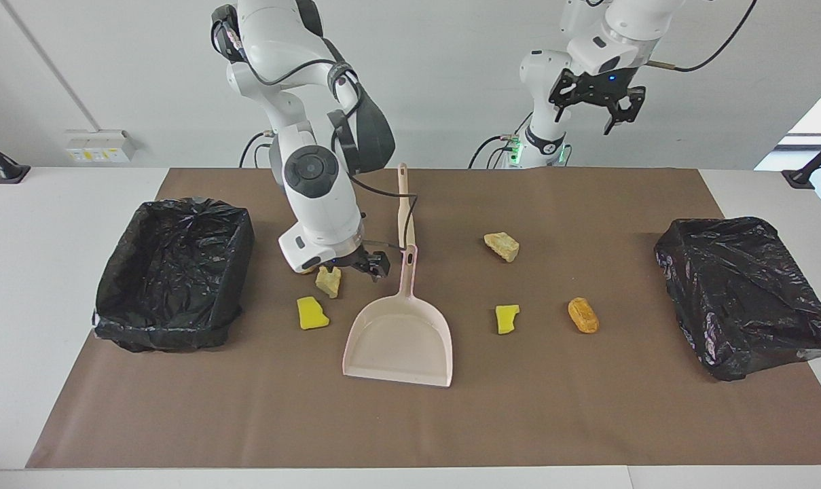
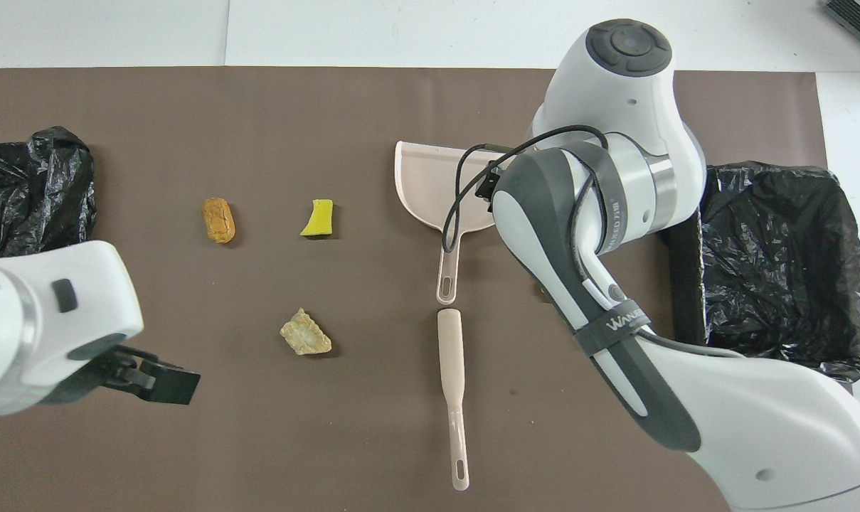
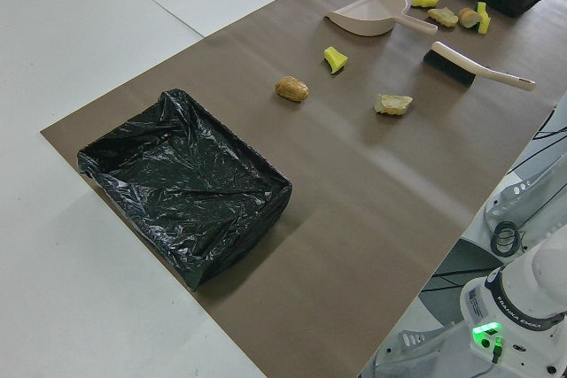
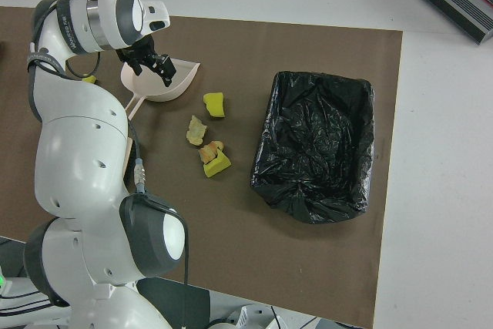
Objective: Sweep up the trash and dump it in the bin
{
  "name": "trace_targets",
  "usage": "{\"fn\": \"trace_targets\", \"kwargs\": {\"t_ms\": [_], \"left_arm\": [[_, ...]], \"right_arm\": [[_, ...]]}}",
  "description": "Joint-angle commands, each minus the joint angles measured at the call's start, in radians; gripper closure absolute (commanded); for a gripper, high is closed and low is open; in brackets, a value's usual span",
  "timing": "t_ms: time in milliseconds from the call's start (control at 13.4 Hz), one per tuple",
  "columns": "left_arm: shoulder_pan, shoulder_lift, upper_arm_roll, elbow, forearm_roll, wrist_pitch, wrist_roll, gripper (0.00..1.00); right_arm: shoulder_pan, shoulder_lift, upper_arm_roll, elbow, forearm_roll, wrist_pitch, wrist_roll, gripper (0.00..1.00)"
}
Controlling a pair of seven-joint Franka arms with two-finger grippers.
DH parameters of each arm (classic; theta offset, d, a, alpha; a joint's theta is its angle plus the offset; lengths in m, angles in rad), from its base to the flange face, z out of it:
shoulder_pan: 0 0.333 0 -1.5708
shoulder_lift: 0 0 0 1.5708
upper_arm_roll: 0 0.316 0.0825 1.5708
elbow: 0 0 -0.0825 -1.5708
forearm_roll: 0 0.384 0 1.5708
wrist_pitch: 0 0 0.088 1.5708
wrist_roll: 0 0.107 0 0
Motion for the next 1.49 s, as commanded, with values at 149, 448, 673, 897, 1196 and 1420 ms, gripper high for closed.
{"fn": "trace_targets", "kwargs": {"t_ms": [149,448,673,897,1196,1420], "left_arm": [[-0.282,-0.071,0.011,-0.320,-0.006,0.299,-0.302,0.00],[-0.425,-0.017,0.011,-0.435,-0.009,0.527,-0.514,0.00],[-0.566,0.134,0.014,-0.451,-0.009,0.723,-0.715,0.00],[-0.638,0.242,0.011,-0.448,-0.009,0.886,-0.804,0.00],[-0.649,0.319,0.011,-0.446,-0.009,0.954,-0.843,0.00],[-0.654,0.336,0.015,-0.438,-0.009,0.948,-0.847,0.19]], "right_arm": [[0.070,0.064,0.028,0.013,0.022,0.061,0.064,0.00],[0.095,0.024,0.028,-0.090,0.025,0.112,0.052,0.00],[0.098,0.016,0.031,-0.168,0.035,0.209,0.055,0.00],[0.099,-0.008,0.031,-0.216,0.031,0.215,0.041,0.00],[0.124,-0.015,0.031,-0.216,0.031,0.209,0.040,0.00],[0.124,-0.016,0.031,-0.219,0.031,0.215,0.040,0.13]]}}
